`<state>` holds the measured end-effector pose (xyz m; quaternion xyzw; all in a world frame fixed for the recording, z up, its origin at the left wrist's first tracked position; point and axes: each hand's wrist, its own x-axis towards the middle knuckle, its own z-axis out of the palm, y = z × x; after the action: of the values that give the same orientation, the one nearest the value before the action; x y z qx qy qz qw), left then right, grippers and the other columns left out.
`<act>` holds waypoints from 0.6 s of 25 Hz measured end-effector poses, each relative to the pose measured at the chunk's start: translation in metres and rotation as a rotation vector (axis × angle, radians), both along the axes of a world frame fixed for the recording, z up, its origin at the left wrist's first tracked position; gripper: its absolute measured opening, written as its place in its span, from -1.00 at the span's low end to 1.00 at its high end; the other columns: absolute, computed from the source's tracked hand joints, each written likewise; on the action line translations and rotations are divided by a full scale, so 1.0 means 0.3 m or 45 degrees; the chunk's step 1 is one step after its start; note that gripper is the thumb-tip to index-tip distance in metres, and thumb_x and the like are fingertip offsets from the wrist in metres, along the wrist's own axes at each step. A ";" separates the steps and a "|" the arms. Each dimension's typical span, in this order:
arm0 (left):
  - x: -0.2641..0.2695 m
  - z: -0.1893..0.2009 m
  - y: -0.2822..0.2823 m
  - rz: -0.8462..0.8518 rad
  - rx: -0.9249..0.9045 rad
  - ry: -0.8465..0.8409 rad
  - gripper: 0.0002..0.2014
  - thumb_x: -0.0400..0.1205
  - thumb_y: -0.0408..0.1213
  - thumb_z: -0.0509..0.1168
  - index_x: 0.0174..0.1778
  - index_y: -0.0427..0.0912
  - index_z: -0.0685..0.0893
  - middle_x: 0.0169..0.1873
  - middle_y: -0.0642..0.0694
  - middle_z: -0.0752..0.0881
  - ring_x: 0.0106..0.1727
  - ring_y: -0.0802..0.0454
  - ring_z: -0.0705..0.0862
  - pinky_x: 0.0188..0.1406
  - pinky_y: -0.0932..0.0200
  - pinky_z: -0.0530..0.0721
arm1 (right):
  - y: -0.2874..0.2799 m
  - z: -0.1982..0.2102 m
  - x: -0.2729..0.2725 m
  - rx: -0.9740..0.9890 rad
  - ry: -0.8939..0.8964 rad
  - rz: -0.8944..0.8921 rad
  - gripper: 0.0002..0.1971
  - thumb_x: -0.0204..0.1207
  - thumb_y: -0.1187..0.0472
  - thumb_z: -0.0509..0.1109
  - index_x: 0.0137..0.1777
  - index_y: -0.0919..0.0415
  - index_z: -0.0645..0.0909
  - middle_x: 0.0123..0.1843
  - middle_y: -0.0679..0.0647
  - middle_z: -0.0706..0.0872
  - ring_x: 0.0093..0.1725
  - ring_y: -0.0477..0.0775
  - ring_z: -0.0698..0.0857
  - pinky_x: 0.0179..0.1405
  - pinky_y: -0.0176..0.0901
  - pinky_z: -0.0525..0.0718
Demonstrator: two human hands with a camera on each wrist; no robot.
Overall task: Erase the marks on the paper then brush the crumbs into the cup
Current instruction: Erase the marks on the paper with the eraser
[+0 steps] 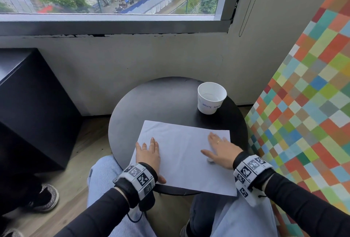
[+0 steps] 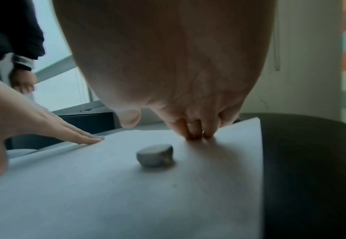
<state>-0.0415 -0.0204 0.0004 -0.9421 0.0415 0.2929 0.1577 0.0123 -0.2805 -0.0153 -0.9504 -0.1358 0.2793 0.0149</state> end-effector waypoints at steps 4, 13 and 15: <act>-0.004 0.001 0.004 0.009 0.001 0.002 0.33 0.42 0.45 0.34 0.70 -0.34 -0.32 0.72 -0.28 -0.27 0.73 -0.30 -0.01 0.63 -0.40 -0.10 | -0.031 0.054 -0.025 0.016 -0.307 -0.175 -0.19 0.64 -0.31 -0.10 0.69 0.26 -0.11 0.72 0.19 -0.07 0.69 0.13 0.03 0.65 0.00 0.08; -0.030 0.003 0.016 0.038 0.004 -0.061 0.32 0.39 0.57 0.22 0.72 -0.30 -0.27 0.73 -0.26 -0.21 0.75 -0.21 -0.17 0.55 -0.48 -0.33 | 0.031 0.000 -0.185 0.343 -0.387 -0.235 -0.72 0.55 -0.01 0.38 0.08 0.10 0.42 0.08 0.00 0.40 -0.10 0.00 0.50 -0.12 -0.21 0.49; -0.035 -0.002 0.024 0.031 -0.014 -0.091 0.32 0.36 0.59 0.20 0.73 -0.24 -0.26 0.74 -0.23 -0.19 0.74 -0.20 -0.24 0.52 -0.52 -0.38 | 0.048 -0.021 -0.179 0.473 -0.427 -0.272 -0.74 0.52 0.04 0.42 0.06 0.09 0.43 0.05 -0.02 0.44 -0.07 -0.01 0.52 -0.07 -0.18 0.54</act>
<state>-0.0522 -0.0132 -0.0004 -0.9533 0.0261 0.2606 0.1502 -0.0414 -0.2662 -0.0216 -0.9733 -0.0843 0.0850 0.1958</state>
